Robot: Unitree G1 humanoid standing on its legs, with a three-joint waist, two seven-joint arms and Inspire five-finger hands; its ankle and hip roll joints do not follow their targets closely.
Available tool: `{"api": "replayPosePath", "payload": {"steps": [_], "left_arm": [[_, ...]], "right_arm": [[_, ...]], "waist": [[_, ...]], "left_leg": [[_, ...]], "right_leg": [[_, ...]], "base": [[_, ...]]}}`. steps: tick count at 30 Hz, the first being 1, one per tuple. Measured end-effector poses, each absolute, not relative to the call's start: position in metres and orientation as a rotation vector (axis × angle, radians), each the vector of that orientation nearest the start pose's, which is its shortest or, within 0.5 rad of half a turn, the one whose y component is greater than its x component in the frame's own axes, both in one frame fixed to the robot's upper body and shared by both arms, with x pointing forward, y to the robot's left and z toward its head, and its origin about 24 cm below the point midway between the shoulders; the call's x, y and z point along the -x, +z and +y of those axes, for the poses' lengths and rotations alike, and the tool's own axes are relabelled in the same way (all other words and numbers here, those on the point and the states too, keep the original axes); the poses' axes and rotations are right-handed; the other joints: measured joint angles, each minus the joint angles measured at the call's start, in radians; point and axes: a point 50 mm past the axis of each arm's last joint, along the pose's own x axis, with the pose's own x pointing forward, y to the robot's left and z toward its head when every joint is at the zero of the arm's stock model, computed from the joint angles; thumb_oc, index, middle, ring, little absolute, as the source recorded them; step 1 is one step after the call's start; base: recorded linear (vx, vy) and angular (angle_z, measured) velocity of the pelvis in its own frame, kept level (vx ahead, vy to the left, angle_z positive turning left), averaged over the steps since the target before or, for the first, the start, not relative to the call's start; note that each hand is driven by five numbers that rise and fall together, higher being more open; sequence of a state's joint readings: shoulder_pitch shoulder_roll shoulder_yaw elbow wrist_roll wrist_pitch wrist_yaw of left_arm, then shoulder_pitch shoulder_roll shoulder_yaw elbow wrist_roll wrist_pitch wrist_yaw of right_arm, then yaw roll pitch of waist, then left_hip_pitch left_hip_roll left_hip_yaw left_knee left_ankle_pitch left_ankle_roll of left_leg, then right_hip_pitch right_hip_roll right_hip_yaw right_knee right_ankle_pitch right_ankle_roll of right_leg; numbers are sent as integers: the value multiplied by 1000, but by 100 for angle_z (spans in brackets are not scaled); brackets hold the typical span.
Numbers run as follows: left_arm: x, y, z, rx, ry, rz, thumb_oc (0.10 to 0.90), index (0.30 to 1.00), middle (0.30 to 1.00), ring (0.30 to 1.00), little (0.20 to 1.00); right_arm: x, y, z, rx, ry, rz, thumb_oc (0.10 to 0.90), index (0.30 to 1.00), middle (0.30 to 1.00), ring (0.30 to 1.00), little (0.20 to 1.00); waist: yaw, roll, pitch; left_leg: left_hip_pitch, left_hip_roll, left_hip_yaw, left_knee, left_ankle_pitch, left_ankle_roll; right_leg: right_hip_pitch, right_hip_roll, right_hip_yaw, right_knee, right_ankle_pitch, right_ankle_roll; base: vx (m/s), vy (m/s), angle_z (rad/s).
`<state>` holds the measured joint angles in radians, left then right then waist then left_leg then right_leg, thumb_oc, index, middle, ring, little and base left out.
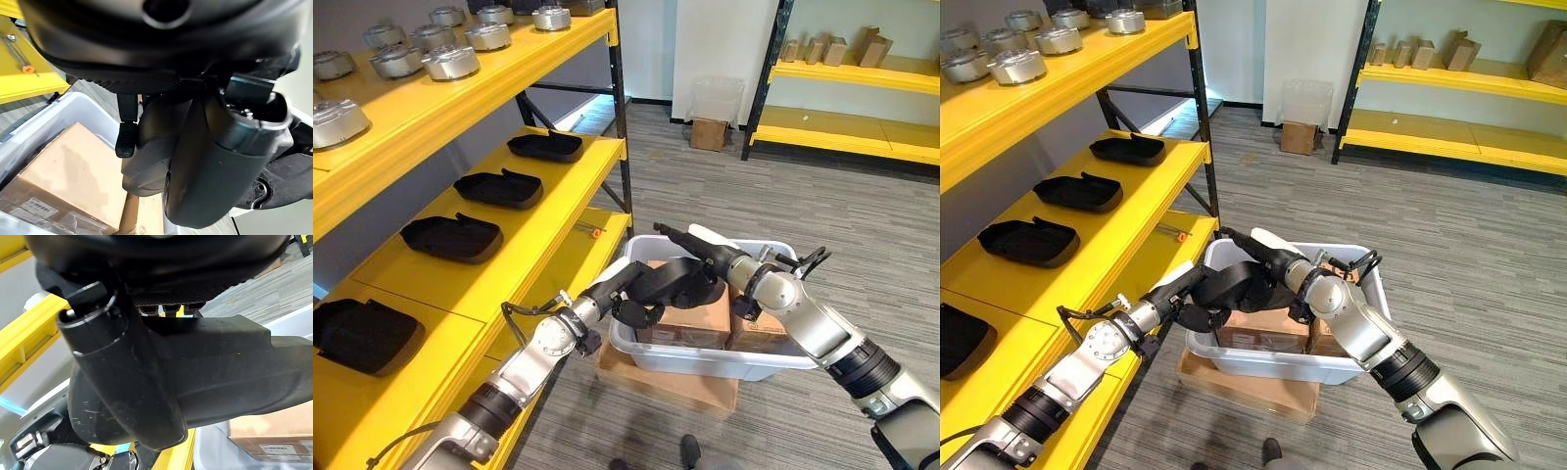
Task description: Move parts from the plastic box to the shelf.
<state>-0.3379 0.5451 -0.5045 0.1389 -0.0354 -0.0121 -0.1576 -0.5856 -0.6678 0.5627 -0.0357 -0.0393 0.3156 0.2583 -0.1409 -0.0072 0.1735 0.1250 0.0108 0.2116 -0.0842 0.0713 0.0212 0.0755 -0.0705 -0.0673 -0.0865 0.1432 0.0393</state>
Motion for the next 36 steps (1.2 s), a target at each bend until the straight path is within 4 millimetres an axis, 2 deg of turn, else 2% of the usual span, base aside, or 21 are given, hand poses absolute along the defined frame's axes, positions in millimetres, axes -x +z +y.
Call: {"api": "replayPosePath", "payload": {"steps": [3,9,11,14,19,21,29,31,32,33,34,36], "left_arm": [[-289,62,130,-608,-616,-18,400,300,300,300,300],[-285,59,128,-606,-656,-30,400,300,300,300,300],[-285,59,128,-605,-665,-49,400,300,300,300,300],[-284,60,127,-606,-683,-59,400,300,300,300,300],[-279,63,122,-596,-710,-110,400,300,300,300,300],[-276,66,119,-583,-721,-135,400,300,300,300,300],[-275,80,113,-570,-725,-201,400,300,300,300,300],[-276,81,114,-563,-691,-205,400,300,300,300,300],[-276,79,116,-558,-658,-198,400,300,300,300,300],[-277,77,119,-574,-627,-185,400,300,300,300,300],[-278,75,120,-585,-621,-179,400,300,300,300,300],[-275,66,124,-604,-615,-135,400,300,300,300,300]], "right_arm": [[-316,136,-131,908,650,-6,900,1000,1000,1000,1000],[-303,142,-129,691,715,45,900,1000,1000,1000,1000],[-301,137,-141,569,677,100,900,1000,1000,1000,1000],[-296,134,-149,499,654,118,900,1000,1000,1000,1000],[-281,127,-173,324,595,143,900,1000,1000,1000,1000],[-273,125,-183,262,571,120,900,1000,1000,1000,1000],[-255,133,-198,170,511,1,900,1000,1000,1000,1000],[-254,134,-202,91,475,-19,900,1000,1000,1000,1000],[-253,135,-205,-26,428,-41,900,1000,1000,1000,1000],[-255,141,-210,-140,342,-104,900,1000,1000,1000,1000],[-255,145,-214,-178,299,-142,900,1000,1000,1000,1000],[-255,166,-237,-216,157,-269,900,1000,1000,1000,1000]], "waist": [[-1,1,0],[-22,1,1],[-24,1,1],[-25,1,1],[-44,1,1],[-52,0,1],[-94,0,1],[-106,0,1],[-106,0,1],[-106,2,1],[-106,4,1],[-108,6,0]], "left_leg": [[0,0,0,0,0,0],[0,1,1,0,-1,-1],[0,2,2,0,-1,-1],[0,3,3,0,-5,-4],[1,6,5,0,-7,-5],[1,6,8,0,-9,-5],[10,7,35,-1,-24,-1],[11,7,41,-1,-25,-2],[12,8,49,-1,-26,-3],[14,8,58,-1,-27,-5],[13,8,59,-1,-28,-5],[13,7,62,0,-30,-5]], "right_leg": [[0,0,0,0,0,0],[0,1,1,0,-1,0],[0,2,1,0,-1,0],[-1,3,3,0,-2,0],[-1,6,6,0,-8,1],[-2,7,8,0,-8,1],[-7,8,35,0,-12,7],[-8,8,38,0,-15,11],[-9,10,45,0,-15,11],[-14,11,57,0,-14,11],[-14,11,58,-1,-14,11],[-16,10,59,0,-14,11]], "base": [[0,0,0],[0,0,0],[0,0,0],[0,0,0],[0,0,0],[-4,0,-2],[-6,9,-11],[-3,7,-8],[-8,-2,-21],[-9,-1,-20],[-10,3,-14],[-5,3,-2]]}}
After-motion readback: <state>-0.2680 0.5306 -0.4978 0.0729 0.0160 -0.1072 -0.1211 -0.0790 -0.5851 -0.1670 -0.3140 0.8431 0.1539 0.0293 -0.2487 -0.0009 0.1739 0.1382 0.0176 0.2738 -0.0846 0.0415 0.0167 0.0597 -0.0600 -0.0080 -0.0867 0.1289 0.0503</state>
